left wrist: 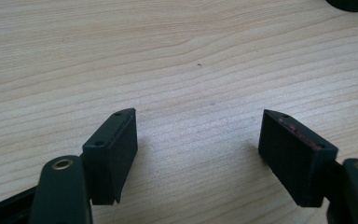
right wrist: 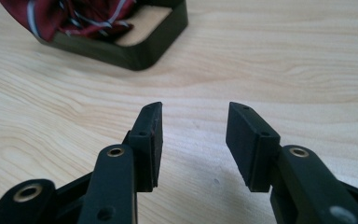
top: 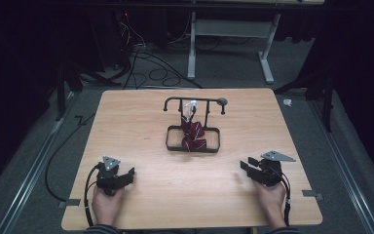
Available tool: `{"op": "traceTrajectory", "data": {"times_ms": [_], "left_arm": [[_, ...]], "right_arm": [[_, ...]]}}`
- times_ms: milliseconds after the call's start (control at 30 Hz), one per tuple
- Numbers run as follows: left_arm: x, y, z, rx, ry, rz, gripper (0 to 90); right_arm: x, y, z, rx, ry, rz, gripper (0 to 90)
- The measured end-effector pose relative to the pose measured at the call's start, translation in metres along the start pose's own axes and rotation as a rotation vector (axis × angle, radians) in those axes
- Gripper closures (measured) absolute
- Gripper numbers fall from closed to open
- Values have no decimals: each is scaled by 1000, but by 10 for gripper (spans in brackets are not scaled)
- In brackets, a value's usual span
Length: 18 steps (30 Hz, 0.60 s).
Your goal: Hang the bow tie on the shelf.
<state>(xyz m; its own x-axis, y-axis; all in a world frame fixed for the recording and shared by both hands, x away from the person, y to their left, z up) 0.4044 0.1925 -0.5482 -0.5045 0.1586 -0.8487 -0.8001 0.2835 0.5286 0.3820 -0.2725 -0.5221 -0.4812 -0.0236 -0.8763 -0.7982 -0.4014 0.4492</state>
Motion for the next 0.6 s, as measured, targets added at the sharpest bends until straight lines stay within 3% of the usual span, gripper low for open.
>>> {"op": "traceTrajectory", "data": {"times_ms": [300,500,600], "left_arm": [[0,0,0,0,0,0,285],[0,0,0,0,0,0,285],[0,0,0,1,-1,2,285]], "right_arm": [[15,-12,-2,53,55,73,490],[16,-15,2,102,148,96,452],[16,-16,3,103,155,101,429]]}}
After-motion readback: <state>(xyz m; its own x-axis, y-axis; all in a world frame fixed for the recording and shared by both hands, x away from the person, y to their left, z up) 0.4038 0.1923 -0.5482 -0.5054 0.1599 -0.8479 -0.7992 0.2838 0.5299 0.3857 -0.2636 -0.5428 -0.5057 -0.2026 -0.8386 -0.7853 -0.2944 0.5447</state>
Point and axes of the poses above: each handheld gripper's, and its own axes: y roughly backward along the jaws, x roughly out of its underside, z roughly to its left, the point moved 6 cm from there along -y, roughly forward along the jaws, and after that the axes turned 10 degrees about -z, right-handed, at the moved point
